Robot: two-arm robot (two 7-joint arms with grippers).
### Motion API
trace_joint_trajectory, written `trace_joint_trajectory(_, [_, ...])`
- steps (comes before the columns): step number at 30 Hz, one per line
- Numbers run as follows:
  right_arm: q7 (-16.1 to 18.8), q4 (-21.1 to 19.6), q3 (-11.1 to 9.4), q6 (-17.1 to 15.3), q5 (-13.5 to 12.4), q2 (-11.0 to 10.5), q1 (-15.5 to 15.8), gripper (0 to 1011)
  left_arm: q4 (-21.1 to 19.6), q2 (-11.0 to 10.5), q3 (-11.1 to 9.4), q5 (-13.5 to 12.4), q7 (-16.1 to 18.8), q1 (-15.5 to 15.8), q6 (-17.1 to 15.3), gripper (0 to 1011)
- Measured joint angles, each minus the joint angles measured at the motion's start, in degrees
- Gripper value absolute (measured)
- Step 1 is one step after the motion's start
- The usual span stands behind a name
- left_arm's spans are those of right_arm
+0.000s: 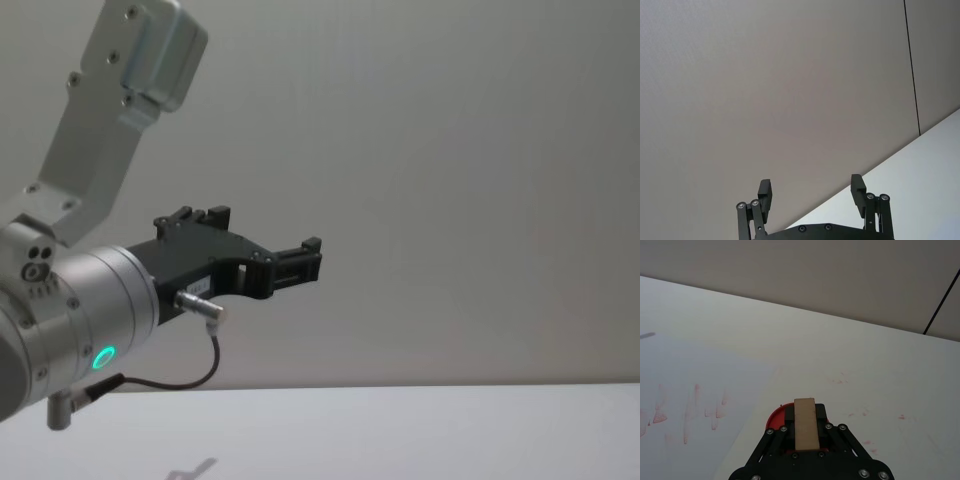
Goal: Use the one hand to pick up the stamp and affix it onto the A4 paper.
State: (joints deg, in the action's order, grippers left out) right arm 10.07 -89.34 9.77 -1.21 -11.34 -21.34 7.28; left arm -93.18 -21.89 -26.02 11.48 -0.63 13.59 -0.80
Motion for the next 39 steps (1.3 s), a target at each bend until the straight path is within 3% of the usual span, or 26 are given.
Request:
trace_joint_trajectory(14, [-0.44, 1.11, 0.17, -0.45, 0.32, 0.83, -1.03, 233, 0.00, 0.00, 0.00, 0.00, 0.00, 0.00, 0.00, 1001])
trace_joint_trajectory(29, [-0.27, 1.82, 0.08, 0.07, -0.51, 1.39, -1.83, 731, 0.00, 0.00, 0.00, 0.00, 0.00, 0.00, 0.00, 1001])
trace_joint_trajectory(39, [-0.16, 0.28, -0.17, 0.10, -1.85, 1.56, -1.92, 982, 0.00, 0.00, 0.00, 0.00, 0.00, 0.00, 0.00, 1001])
